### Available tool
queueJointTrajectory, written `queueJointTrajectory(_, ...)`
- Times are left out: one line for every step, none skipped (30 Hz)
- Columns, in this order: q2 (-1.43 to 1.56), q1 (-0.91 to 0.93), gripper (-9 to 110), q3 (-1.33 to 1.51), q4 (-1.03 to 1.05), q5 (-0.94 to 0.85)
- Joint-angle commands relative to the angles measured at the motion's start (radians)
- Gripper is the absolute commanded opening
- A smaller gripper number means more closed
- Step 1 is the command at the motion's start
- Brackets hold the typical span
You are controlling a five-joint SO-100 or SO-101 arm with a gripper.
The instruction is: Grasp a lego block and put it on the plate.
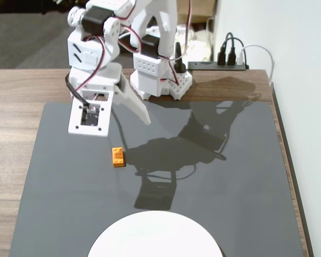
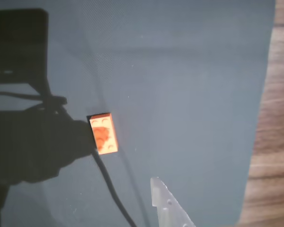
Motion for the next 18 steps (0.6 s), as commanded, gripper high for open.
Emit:
queueJointTrajectory(-0.002,-0.012,47,0.04,-0.06,0.0)
queueJointTrajectory(-0.011,-0.015,47,0.063,-0.084,0.002)
queueJointTrajectory(-0.021,-0.017,47,0.08,-0.101,0.002)
queueJointTrajectory(-0.032,-0.02,47,0.098,-0.12,0.003)
queueJointTrajectory(-0.043,-0.021,47,0.118,-0.14,0.005)
queueJointTrajectory(-0.051,-0.023,47,0.138,-0.161,0.005)
queueJointTrajectory(-0.057,-0.023,47,0.158,-0.184,0.005)
queueJointTrajectory(-0.064,-0.023,47,0.173,-0.202,0.005)
queueJointTrajectory(-0.071,-0.023,47,0.187,-0.221,0.003)
queueJointTrajectory(-0.075,-0.025,47,0.201,-0.236,0.003)
queueJointTrajectory(-0.08,-0.026,47,0.21,-0.247,0.003)
queueJointTrajectory(-0.083,-0.029,47,0.222,-0.259,0.003)
queueJointTrajectory(-0.087,-0.032,47,0.23,-0.27,0.003)
queueJointTrajectory(-0.094,-0.035,47,0.236,-0.282,0.003)
queueJointTrajectory(-0.1,-0.037,47,0.244,-0.299,0.005)
queueJointTrajectory(-0.107,-0.04,47,0.249,-0.313,0.006)
queueJointTrajectory(-0.117,-0.044,47,0.252,-0.324,0.009)
queueJointTrajectory(-0.121,-0.049,47,0.255,-0.331,0.012)
